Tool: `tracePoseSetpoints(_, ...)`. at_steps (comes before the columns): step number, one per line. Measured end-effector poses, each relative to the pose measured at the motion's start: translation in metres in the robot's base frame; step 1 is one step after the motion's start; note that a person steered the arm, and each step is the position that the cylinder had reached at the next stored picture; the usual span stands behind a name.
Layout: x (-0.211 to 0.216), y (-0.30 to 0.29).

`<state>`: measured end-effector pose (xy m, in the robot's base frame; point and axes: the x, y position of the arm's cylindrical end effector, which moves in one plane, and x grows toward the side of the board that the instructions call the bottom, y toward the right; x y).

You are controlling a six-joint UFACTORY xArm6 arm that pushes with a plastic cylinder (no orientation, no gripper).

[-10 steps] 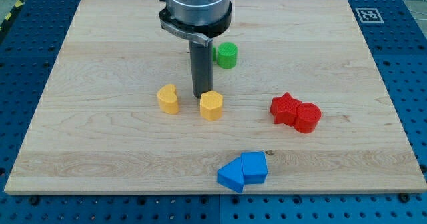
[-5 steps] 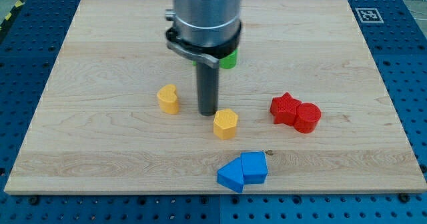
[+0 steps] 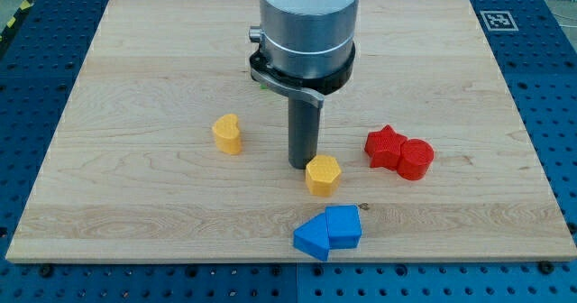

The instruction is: Place the yellow hexagon above the blue cube

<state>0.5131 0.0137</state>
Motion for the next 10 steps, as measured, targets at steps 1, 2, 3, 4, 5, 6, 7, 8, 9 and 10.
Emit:
tracePoseSetpoints(1,-0.007,0.009)
tracePoseSetpoints(2,-0.005,0.02)
tracePoseSetpoints(3,0.007,0.027)
tracePoseSetpoints(4,0.008,0.028)
tracePoseSetpoints(5,0.013,0.03)
tracePoseSetpoints(6,0.015,0.031)
tracePoseSetpoints(7,0.016,0.032)
tracePoseSetpoints(8,0.018,0.032)
tracePoseSetpoints(9,0.017,0.032)
tracePoseSetpoints(10,0.003,0.031)
